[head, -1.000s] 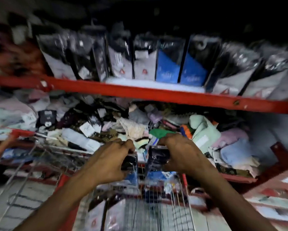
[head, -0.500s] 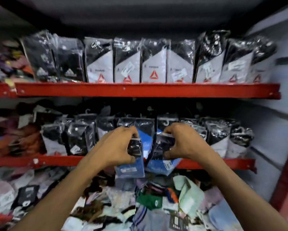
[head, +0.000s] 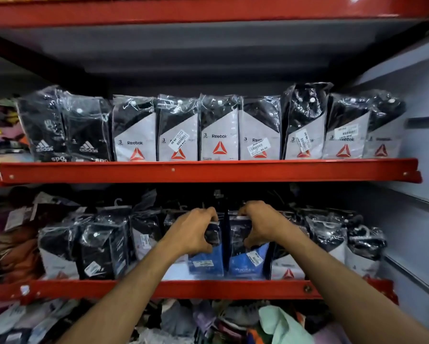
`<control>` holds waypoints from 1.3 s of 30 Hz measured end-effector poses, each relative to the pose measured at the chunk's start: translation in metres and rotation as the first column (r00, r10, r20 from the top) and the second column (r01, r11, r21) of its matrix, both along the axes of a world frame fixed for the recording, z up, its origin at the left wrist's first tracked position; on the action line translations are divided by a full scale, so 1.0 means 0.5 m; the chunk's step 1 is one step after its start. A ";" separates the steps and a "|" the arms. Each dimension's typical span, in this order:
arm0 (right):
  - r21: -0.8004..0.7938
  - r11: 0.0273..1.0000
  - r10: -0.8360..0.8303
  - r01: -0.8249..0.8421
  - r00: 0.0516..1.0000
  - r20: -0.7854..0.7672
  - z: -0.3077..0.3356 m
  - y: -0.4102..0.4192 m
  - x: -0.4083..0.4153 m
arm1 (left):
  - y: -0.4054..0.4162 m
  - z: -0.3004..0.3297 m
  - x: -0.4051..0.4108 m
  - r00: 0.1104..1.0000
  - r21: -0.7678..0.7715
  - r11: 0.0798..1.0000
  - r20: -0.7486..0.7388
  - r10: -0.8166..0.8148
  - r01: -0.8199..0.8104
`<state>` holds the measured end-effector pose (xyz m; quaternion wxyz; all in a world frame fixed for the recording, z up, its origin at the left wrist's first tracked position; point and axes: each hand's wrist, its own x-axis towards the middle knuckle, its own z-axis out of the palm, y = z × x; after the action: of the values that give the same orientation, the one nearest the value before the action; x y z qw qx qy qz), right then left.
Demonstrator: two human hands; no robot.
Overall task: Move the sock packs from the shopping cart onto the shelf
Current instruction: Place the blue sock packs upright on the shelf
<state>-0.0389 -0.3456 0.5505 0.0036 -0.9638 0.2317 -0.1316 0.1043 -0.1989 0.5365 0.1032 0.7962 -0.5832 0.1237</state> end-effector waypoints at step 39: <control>-0.180 0.983 -0.038 0.036 0.999 -0.011 -0.094 0.019 -0.002 | 0.016 -0.114 0.003 0.988 -0.048 0.996 0.133 0.078 -0.073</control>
<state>-0.0401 -0.3361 0.5033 -0.0875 -0.9567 0.2368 -0.1452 0.1056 -0.1908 0.4795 0.0759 0.8051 -0.5555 0.1938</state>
